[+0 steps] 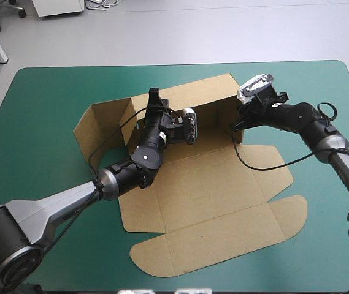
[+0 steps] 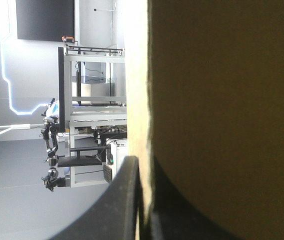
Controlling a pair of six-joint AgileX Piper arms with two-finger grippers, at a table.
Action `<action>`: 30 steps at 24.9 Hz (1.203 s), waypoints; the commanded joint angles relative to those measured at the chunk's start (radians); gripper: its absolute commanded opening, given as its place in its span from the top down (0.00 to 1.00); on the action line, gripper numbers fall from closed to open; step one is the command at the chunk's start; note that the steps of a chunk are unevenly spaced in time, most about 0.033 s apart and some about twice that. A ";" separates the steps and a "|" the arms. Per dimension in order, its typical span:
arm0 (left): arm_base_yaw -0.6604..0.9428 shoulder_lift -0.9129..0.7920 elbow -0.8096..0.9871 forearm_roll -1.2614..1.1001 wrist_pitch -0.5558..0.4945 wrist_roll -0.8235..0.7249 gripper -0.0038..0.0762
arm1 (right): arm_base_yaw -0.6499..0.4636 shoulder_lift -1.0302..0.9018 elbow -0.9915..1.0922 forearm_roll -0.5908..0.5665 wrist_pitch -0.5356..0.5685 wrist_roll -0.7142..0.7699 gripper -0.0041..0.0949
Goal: Fold the box
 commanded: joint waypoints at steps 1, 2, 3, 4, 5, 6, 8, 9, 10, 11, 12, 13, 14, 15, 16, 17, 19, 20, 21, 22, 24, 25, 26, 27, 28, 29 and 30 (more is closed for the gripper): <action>-0.014 -0.053 -0.024 0.110 -0.073 -0.014 0.96 | 0.014 -0.046 -0.028 0.046 0.048 -0.033 0.98; -0.014 -0.056 -0.024 0.110 -0.073 -0.014 0.96 | 0.014 -0.046 -0.028 0.046 0.051 -0.033 0.98; -0.014 -0.058 -0.024 0.110 -0.073 -0.014 0.96 | 0.014 -0.046 -0.028 0.046 0.060 -0.033 0.98; -0.014 -0.059 -0.024 0.110 -0.073 -0.014 0.96 | 0.014 -0.046 -0.028 0.046 0.065 -0.036 0.98; -0.014 -0.059 -0.024 0.110 -0.073 -0.014 0.96 | 0.014 -0.046 -0.028 0.046 0.066 -0.036 0.98; -0.014 -0.059 -0.024 0.110 -0.073 -0.014 0.96 | 0.014 -0.046 -0.028 0.046 0.066 -0.039 0.97; -0.014 -0.059 -0.024 0.110 -0.073 -0.014 0.96 | 0.014 -0.046 -0.028 0.046 0.066 -0.039 0.92; -0.014 -0.059 -0.024 0.110 -0.073 -0.014 0.96 | 0.014 -0.046 -0.028 0.046 0.064 -0.042 0.86; -0.014 -0.059 -0.024 0.110 -0.073 -0.014 0.96 | 0.014 -0.046 -0.028 0.044 0.064 -0.042 0.78; -0.014 -0.059 -0.024 0.110 -0.073 -0.014 0.96 | 0.014 -0.046 -0.028 0.041 0.062 -0.042 0.72; -0.014 -0.059 -0.024 0.110 -0.073 -0.014 0.96 | 0.014 -0.046 -0.028 0.039 0.062 -0.037 0.65; -0.014 -0.059 -0.024 0.110 -0.073 -0.014 0.96 | 0.014 -0.046 -0.028 0.036 0.062 -0.026 0.58; -0.014 -0.059 -0.024 0.110 -0.073 -0.014 0.96 | 0.014 -0.046 -0.028 0.035 0.062 -0.014 0.54; -0.014 -0.059 -0.024 0.110 -0.073 -0.014 0.96 | 0.014 -0.046 -0.028 0.020 0.064 0.002 0.51; -0.014 -0.059 -0.024 0.110 -0.073 -0.014 0.96 | 0.014 -0.046 -0.028 -0.028 0.077 0.054 0.49; -0.014 -0.059 -0.024 0.110 -0.073 -0.014 0.96 | 0.014 -0.046 -0.028 -0.052 0.082 0.078 0.49; -0.014 -0.059 -0.024 0.110 -0.073 -0.014 0.96 | 0.014 -0.046 -0.012 -0.081 0.068 0.110 0.49; -0.014 -0.060 -0.024 0.110 -0.073 -0.014 0.96 | 0.014 -0.046 0.013 -0.081 0.030 0.106 0.49; -0.014 -0.060 -0.024 0.110 -0.075 -0.014 0.96 | 0.014 -0.046 0.029 -0.076 0.004 0.099 0.49; -0.014 -0.064 -0.024 0.110 -0.079 -0.014 0.96 | 0.014 -0.046 0.055 -0.058 -0.039 0.070 0.49; -0.014 -0.066 -0.024 0.110 -0.095 -0.014 0.96 | 0.014 -0.046 0.078 0.028 -0.089 -0.025 0.49; -0.016 -0.066 -0.024 0.110 -0.098 -0.014 0.96 | 0.014 -0.046 0.080 0.058 -0.096 -0.057 0.49; -0.016 -0.066 -0.024 0.110 -0.105 -0.014 0.96 | 0.014 -0.046 0.080 0.100 -0.101 -0.094 0.49; -0.016 -0.066 -0.024 0.110 -0.108 -0.014 0.96 | 0.014 -0.046 0.080 0.122 -0.109 -0.106 0.49; -0.016 -0.066 -0.024 0.110 -0.113 -0.014 0.96 | 0.014 -0.046 0.080 0.149 -0.111 -0.124 0.50; -0.016 -0.066 -0.024 0.110 -0.120 -0.017 0.96 | 0.014 -0.046 0.080 0.168 -0.113 -0.142 0.50; -0.016 -0.066 -0.024 0.110 -0.125 -0.019 0.96 | 0.014 -0.046 0.080 0.184 -0.113 -0.152 0.51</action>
